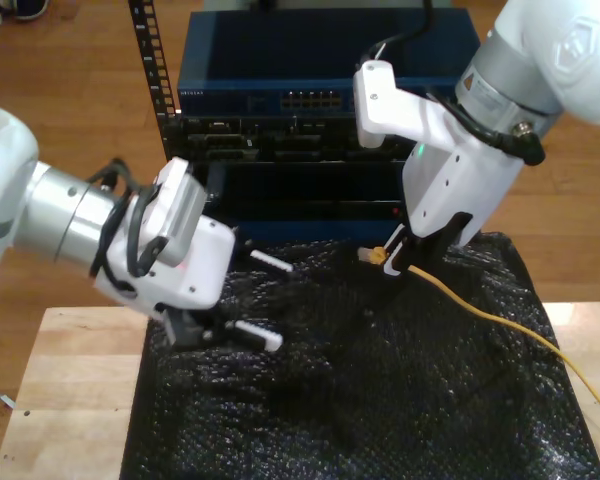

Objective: Grab the cable and plug it in

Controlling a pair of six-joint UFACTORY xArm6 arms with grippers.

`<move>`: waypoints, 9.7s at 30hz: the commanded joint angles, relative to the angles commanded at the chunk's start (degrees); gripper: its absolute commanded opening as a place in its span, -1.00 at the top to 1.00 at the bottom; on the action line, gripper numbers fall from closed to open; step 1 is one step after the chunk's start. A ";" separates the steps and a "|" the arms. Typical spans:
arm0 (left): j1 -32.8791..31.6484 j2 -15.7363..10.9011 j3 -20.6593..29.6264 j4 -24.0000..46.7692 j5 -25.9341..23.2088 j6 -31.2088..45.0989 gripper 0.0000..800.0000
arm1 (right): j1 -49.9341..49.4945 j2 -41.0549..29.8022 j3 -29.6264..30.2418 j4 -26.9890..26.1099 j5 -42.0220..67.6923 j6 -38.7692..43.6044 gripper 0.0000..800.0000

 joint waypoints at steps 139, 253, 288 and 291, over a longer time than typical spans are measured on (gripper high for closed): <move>-2.11 4.22 0.62 -9.85 1.67 -7.65 0.99 | 2.81 0.26 -2.81 4.84 -1.14 -0.35 -1.00; 11.08 24.35 -5.45 -22.24 44.40 -29.19 0.98 | 24.62 -26.02 22.95 5.27 -46.77 -18.73 0.03; 10.81 24.88 -5.36 -22.24 46.68 -29.10 0.95 | 26.02 -26.99 22.77 5.98 -46.77 -18.64 0.11; 10.81 24.88 -5.36 -22.24 46.68 -29.01 0.95 | 26.02 -26.99 22.68 7.74 -46.68 -18.64 0.18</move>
